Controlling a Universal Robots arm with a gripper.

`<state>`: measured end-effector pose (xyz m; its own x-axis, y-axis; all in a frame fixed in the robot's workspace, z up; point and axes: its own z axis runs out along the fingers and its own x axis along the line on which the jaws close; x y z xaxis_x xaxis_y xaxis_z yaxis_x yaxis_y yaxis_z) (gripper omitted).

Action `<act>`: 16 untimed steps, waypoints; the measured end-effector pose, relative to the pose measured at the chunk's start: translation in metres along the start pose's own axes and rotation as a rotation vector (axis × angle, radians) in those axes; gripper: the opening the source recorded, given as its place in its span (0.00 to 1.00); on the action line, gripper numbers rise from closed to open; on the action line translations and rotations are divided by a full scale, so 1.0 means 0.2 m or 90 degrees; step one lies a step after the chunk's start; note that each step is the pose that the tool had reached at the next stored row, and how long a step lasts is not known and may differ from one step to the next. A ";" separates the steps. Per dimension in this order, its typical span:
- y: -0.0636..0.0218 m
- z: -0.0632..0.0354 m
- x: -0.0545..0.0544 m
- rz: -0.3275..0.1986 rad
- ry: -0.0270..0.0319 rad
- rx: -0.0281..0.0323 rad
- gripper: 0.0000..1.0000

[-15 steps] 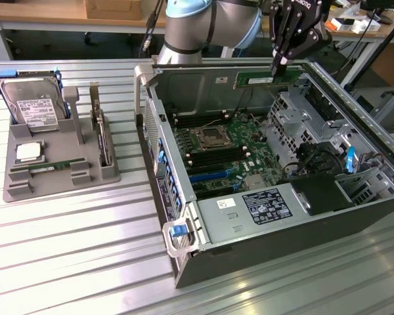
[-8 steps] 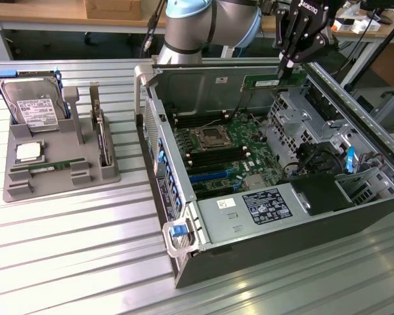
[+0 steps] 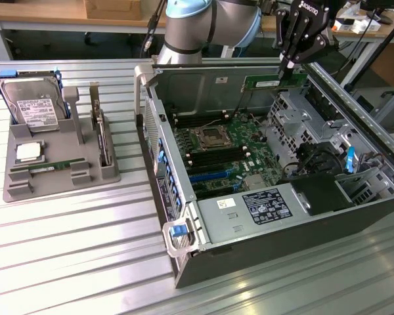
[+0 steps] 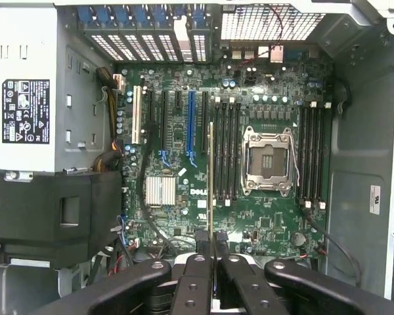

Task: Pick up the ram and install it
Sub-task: 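Insert the ram into the slot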

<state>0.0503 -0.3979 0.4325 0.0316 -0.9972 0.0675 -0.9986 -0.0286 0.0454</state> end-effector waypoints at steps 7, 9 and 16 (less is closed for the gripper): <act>0.021 0.029 0.00 0.000 0.0001 0.0000 0.12; 0.022 0.045 0.00 0.000 0.0001 0.0000 0.12; 0.021 0.097 -0.01 0.000 0.0001 0.0000 0.12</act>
<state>0.0452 -0.3979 0.4133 0.0316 -0.9972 0.0676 -0.9986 -0.0286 0.0454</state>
